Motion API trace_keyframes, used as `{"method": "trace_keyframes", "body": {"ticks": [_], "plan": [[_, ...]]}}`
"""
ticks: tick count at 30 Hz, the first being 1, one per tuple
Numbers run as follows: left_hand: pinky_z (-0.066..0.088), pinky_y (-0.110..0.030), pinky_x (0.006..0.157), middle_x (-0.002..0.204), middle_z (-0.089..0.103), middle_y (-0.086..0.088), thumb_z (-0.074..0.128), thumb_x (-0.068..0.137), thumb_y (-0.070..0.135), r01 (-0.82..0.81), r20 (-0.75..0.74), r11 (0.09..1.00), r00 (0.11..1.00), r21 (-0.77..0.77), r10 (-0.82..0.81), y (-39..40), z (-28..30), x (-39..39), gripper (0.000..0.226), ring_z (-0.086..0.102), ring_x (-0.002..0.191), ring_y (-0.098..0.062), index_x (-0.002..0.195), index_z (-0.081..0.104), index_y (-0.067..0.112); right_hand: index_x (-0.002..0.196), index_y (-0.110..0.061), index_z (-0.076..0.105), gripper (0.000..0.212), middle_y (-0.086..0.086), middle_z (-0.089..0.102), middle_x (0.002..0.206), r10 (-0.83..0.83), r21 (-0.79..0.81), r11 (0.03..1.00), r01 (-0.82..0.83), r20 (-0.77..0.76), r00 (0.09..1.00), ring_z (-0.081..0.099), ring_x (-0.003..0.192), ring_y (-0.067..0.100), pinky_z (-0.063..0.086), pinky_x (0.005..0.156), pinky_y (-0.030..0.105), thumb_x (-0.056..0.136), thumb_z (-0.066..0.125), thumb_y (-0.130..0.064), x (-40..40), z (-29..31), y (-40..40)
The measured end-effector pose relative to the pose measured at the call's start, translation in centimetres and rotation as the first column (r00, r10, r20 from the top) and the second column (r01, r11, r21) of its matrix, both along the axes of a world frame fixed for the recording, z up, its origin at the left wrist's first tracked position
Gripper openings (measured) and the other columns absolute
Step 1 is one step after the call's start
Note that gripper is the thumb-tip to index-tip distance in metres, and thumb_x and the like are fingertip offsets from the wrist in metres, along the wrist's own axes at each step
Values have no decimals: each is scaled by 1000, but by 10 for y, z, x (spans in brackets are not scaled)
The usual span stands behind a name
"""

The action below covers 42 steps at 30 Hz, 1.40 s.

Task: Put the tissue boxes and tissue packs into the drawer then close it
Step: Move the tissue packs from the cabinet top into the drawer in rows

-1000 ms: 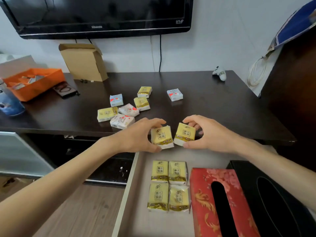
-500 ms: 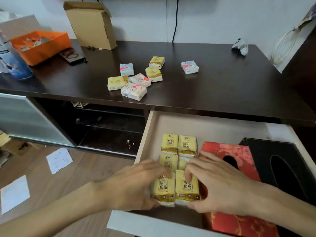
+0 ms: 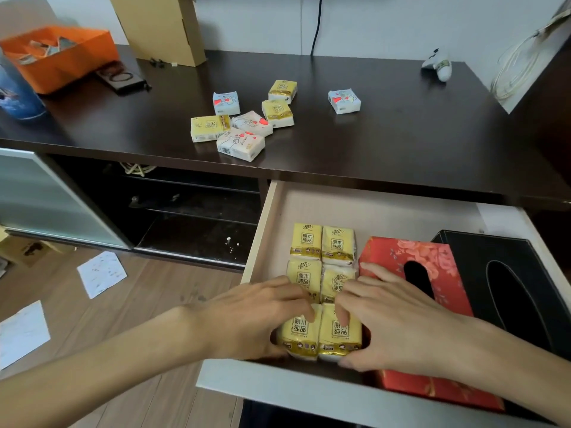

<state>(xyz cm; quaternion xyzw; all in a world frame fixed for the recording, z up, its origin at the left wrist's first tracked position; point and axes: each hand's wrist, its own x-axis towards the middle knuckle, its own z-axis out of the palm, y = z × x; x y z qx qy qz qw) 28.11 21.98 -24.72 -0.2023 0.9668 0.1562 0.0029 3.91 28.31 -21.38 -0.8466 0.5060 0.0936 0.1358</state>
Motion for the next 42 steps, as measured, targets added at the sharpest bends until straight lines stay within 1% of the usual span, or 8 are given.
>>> {"method": "trace_keyframes", "body": {"ticks": [8, 12, 15, 20, 25, 31, 36, 42], "plan": [[49, -34, 95, 143, 43, 6, 77, 77, 50, 62, 57, 995, 997, -76, -58, -1, -10, 0, 66, 41, 128, -13, 133, 50, 28, 106, -26, 60, 50, -9, 50, 108, 25, -26, 999, -27, -94, 995, 48, 114, 14, 4, 124, 41, 81, 58, -70, 7, -9, -2], [48, -35, 100, 145, 40, 7, 70, 80, 59, 64, 55, 995, 997, -81, -59, -1, -10, -1, 69, 39, 133, -12, 137, 52, 26, 107, -28, 64, 53, -11, 51, 108, 21, -55, 998, -23, -42, 999, 45, 108, 10, 3, 118, 32, 85, 50, -74, 3, -8, -2], [45, -30, 103, 145, 41, 9, 60, 86, 61, 60, 11, 996, 998, -60, -60, -4, -1, -1, 61, 39, 133, -10, 136, 54, 26, 106, -34, 63, 42, -19, 48, 105, -10, -60, 998, 15, 81, 997, 35, 99, 2, 15, 100, 19, 90, 50, -70, -3, -2, -7], [50, -25, 95, 133, 55, 15, 54, 95, 53, -112, -136, 991, 986, -72, 101, -26, 23, 9, 40, 52, 121, -2, 127, 62, 30, 99, -43, 59, 21, -25, 55, 102, -113, -129, 982, 140, 197, 974, 44, 100, -3, 40, 83, 24, 94, 52, -61, -22, 14, -33], [52, -28, 89, 114, 60, 24, 57, 96, 45, -313, -256, 948, 922, -53, 290, -62, 52, 18, 23, 56, 107, 6, 116, 64, 36, 92, -41, 61, 15, -27, 58, 94, -165, -212, 953, 218, 244, 956, 50, 98, -1, 43, 74, 28, 91, 57, -55, -34, 31, -66], [57, -34, 82, 103, 69, 18, 63, 93, 35, -586, -429, 810, 732, 1, 530, -127, 94, 13, 20, 63, 94, 1, 110, 71, 30, 91, -36, 69, 7, -21, 71, 91, -214, -219, 911, 350, 474, 854, 65, 90, 2, 54, 81, 39, 88, 63, -39, -21, 63, -148], [57, -39, 83, 107, 73, 7, 57, 93, 32, -750, -443, 661, 590, 8, 675, -196, 118, 13, 23, 67, 95, -11, 110, 72, 26, 120, -27, 69, 25, -6, 72, 118, -235, -153, 914, 376, 556, 797, 67, 107, 12, 56, 93, 36, 101, 57, -16, 1, 72, -248], [54, -37, 89, 125, 66, 1, 58, 91, 29, -707, -267, 706, 688, -38, 675, -259, 110, -22, 35, 64, 109, -17, 124, 66, 19, 150, -19, 52, 57, 8, 51, 154, -321, -191, 872, 450, 471, 822, 50, 138, 29, 47, 109, 45, 97, 49, 1, 14, 67, -355]]}}
